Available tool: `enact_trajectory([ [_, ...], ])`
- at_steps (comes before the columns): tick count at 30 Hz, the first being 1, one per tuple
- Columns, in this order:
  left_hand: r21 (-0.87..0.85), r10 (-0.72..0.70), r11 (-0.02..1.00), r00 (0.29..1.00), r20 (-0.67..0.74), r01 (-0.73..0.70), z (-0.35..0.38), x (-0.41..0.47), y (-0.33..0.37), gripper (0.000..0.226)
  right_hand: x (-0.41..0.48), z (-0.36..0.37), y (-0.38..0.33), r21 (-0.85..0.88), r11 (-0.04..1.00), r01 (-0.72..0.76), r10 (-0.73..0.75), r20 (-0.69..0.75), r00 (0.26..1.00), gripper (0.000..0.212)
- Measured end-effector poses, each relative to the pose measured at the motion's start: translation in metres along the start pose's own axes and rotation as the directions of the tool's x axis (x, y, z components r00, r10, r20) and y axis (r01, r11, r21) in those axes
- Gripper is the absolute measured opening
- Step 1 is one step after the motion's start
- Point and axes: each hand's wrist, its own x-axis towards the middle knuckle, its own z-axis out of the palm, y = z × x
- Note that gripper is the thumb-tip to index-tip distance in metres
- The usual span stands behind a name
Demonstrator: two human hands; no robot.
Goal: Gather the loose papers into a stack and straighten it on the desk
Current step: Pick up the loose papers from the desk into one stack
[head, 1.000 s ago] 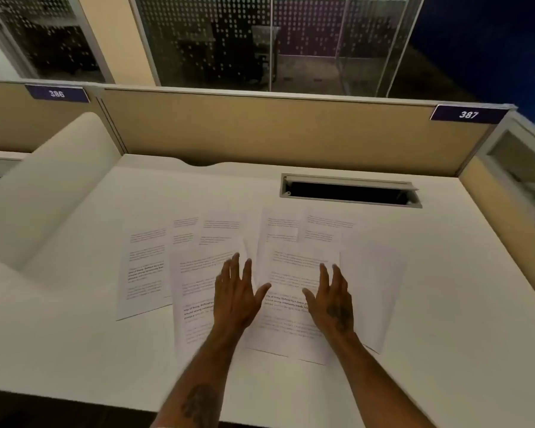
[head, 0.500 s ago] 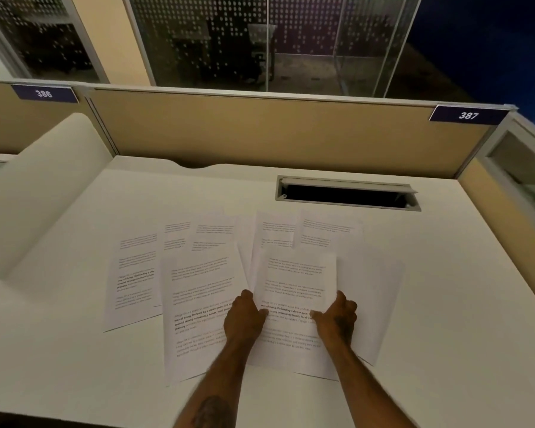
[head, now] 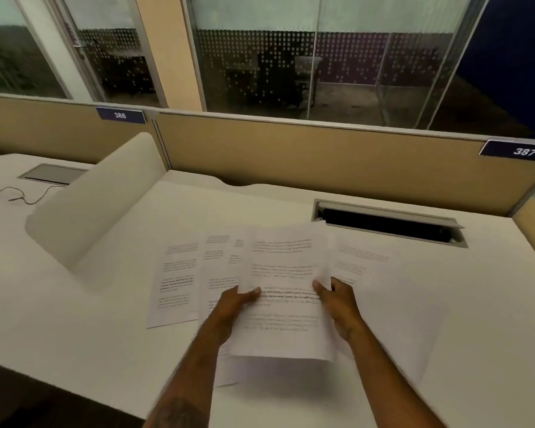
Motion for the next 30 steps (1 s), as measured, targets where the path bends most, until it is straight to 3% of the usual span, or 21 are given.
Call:
enact_trajectory([
  [3, -0.109, 0.022, 0.994, 1.000, -0.004, -0.022, -0.038, -0.012, 0.006, 0.042, -0.003, 0.032, -0.015, -0.014, 0.999, 0.037, -0.035, 0.135, 0.990, 0.022],
  [6, -0.110, 0.077, 0.991, 0.996, -0.037, -0.081, -0.071, -0.026, 0.008, 0.049, -0.005, 0.063, -0.019, -0.048, 0.998, 0.050, -0.038, 0.228, 0.973, 0.020],
  [8, -0.100, 0.101, 0.989, 0.991, -0.092, -0.110, -0.096, -0.035, 0.009, 0.053, -0.004, 0.084, -0.016, -0.064, 0.998, 0.015, -0.001, 0.207, 0.978, 0.030],
  [10, -0.098, 0.116, 0.987, 0.985, -0.125, -0.128, -0.126, -0.045, 0.011, 0.052, -0.003, 0.101, -0.007, -0.177, 0.984, -0.004, 0.018, 0.079, 0.997, 0.032],
  [12, -0.082, 0.123, 0.987, 0.979, -0.160, -0.137, -0.157, -0.053, 0.012, 0.055, 0.000, 0.111, 0.011, -0.471, 0.882, -0.013, -0.024, -0.072, 0.997, 0.039],
  [14, -0.074, 0.133, 0.986, 0.975, -0.180, -0.148, -0.185, -0.061, 0.014, 0.062, 0.000, 0.120, 0.030, -0.658, 0.749, -0.071, -0.014, -0.123, 0.992, 0.054],
  [17, -0.059, 0.134, 0.987, 0.971, -0.195, -0.149, -0.211, -0.066, 0.019, 0.066, -0.006, 0.130, 0.046, -0.833, 0.534, -0.147, 0.025, -0.158, 0.987, 0.070],
  [19, -0.074, 0.137, 0.985, 0.971, -0.195, -0.154, -0.220, -0.067, 0.020, 0.058, -0.007, 0.135, 0.049, -0.857, 0.483, -0.183, 0.025, -0.195, 0.980, 0.070],
  [23, -0.098, 0.136, 0.983, 0.972, -0.193, -0.157, -0.227, -0.062, 0.024, 0.053, 0.003, 0.138, 0.057, -0.729, 0.622, -0.286, 0.133, -0.261, 0.956, 0.065],
  [25, -0.102, 0.142, 0.981, 0.970, -0.197, -0.164, -0.227, -0.059, 0.028, 0.052, 0.006, 0.135, 0.052, -0.638, 0.723, -0.265, 0.161, -0.217, 0.963, 0.059],
  [30, -0.081, 0.158, 0.981, 0.965, -0.210, -0.178, -0.229, -0.046, 0.043, 0.056, 0.011, 0.103, -0.020, -0.444, 0.895, -0.052, -0.034, -0.184, 0.982, 0.028],
])
